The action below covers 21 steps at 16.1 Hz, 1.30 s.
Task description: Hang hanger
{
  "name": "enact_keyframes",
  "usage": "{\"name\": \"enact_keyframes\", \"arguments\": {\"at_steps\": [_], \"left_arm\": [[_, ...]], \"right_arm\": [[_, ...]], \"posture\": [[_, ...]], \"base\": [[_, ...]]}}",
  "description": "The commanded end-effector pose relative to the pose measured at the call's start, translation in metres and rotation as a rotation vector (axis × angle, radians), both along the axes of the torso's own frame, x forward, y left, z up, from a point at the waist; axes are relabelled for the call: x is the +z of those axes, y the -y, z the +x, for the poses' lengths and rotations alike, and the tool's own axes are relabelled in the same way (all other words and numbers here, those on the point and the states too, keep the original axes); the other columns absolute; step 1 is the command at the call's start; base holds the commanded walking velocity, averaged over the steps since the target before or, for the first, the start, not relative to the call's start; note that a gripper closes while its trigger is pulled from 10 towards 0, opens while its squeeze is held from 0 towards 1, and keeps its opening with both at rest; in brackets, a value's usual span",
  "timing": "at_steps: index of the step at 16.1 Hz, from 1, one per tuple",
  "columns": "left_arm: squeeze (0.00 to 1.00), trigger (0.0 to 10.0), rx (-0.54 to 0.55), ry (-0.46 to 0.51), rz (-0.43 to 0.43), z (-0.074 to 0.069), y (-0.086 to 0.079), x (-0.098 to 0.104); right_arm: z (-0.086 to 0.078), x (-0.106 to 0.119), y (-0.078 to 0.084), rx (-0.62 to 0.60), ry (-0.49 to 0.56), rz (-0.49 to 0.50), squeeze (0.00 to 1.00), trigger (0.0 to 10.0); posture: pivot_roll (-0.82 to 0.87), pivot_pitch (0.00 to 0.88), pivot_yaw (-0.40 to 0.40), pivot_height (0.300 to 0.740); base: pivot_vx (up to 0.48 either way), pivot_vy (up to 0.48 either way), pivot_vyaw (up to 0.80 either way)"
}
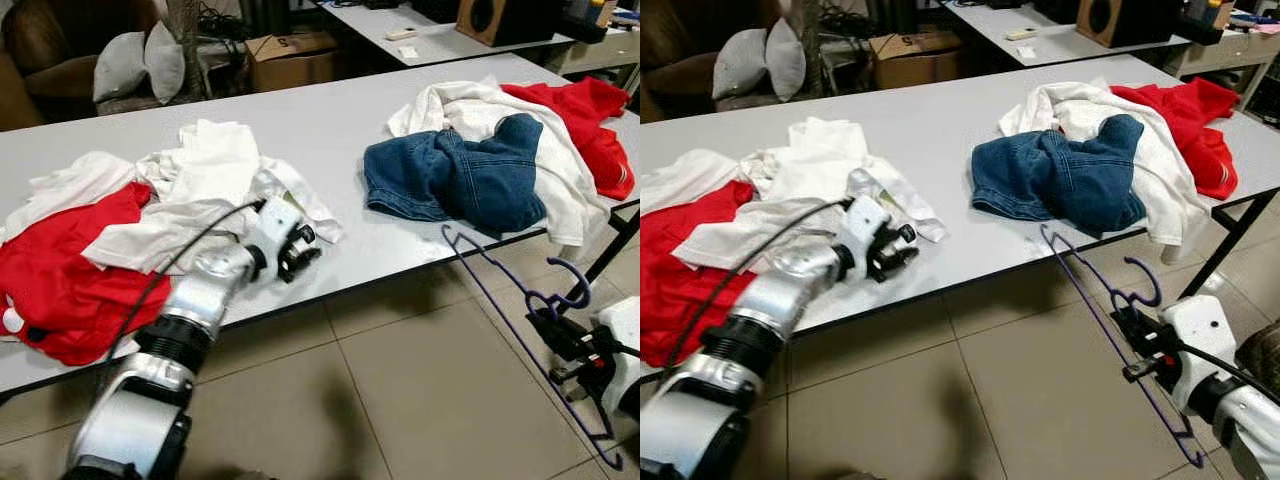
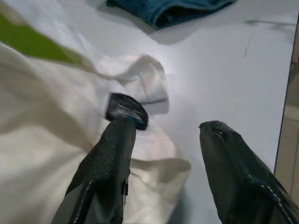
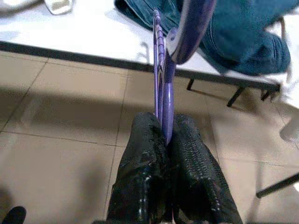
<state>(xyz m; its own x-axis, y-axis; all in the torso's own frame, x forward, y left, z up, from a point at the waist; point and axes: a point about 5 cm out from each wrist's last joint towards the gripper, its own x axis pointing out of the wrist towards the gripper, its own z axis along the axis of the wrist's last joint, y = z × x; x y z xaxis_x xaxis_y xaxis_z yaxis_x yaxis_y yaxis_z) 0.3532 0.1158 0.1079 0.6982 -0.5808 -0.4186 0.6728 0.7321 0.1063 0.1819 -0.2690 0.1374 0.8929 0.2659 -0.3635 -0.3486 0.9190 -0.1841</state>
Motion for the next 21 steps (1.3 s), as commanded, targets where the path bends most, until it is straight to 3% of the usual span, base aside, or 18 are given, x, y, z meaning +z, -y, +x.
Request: {"name": "enact_keyframes", "arguments": {"at_steps": [1, 5, 6, 7, 8, 15, 21], "left_arm": [[0.0, 10.0, 0.02, -0.031, 0.02, -0.003, -0.002, -0.009], [0.0, 10.0, 0.12, -0.015, 0.184, 0.0, -0.01, -0.022], [0.0, 6.1, 0.126, -0.011, 0.197, 0.001, -0.011, -0.022], [0.0, 0.8, 0.127, -0.011, 0.194, 0.001, -0.011, -0.022], [0.0, 0.0, 0.128, -0.014, 0.187, 0.001, -0.011, -0.021], [0.0, 0.0, 0.181, 0.037, 0.096, 0.009, -0.016, -0.01], [0.0, 0.0, 0.217, 0.022, 0.016, 0.011, -0.017, -0.008]], "right_arm": [[0.0, 0.002, -0.003, 0.008, 0.002, 0.008, 0.0, 10.0], [0.003, 0.002, -0.009, 0.021, 0.009, 0.016, 0.0, 10.0], [0.004, 0.002, -0.011, 0.023, 0.013, 0.017, 0.0, 10.0], [0.005, 0.002, -0.011, 0.024, 0.015, 0.018, 0.0, 10.0], [0.006, 0.002, -0.013, 0.026, 0.017, 0.02, 0.0, 10.0], [0.008, 0.002, -0.014, 0.027, 0.023, 0.023, 0.0, 10.0], [0.008, 0.001, -0.015, 0.027, 0.025, 0.027, 0.0, 10.0]], "posture": [[-0.19, 0.0, 0.061, 0.74], [-0.18, 0.0, 0.069, 0.74], [-0.18, 0.0, 0.071, 0.74], [-0.18, 0.0, 0.071, 0.74], [-0.18, 0.0, 0.073, 0.74], [-0.17, 0.0, 0.071, 0.74], [-0.17, 0.0, 0.075, 0.74]], "base": [[0.0, 0.0, 0.0], [0.0, 0.0, 0.0], [0.0, 0.0, 0.0], [0.0, 0.0, 0.0], [0.0, 0.0, 0.0], [0.0, 0.0, 0.0], [0.0, 0.0, 0.0]]}}
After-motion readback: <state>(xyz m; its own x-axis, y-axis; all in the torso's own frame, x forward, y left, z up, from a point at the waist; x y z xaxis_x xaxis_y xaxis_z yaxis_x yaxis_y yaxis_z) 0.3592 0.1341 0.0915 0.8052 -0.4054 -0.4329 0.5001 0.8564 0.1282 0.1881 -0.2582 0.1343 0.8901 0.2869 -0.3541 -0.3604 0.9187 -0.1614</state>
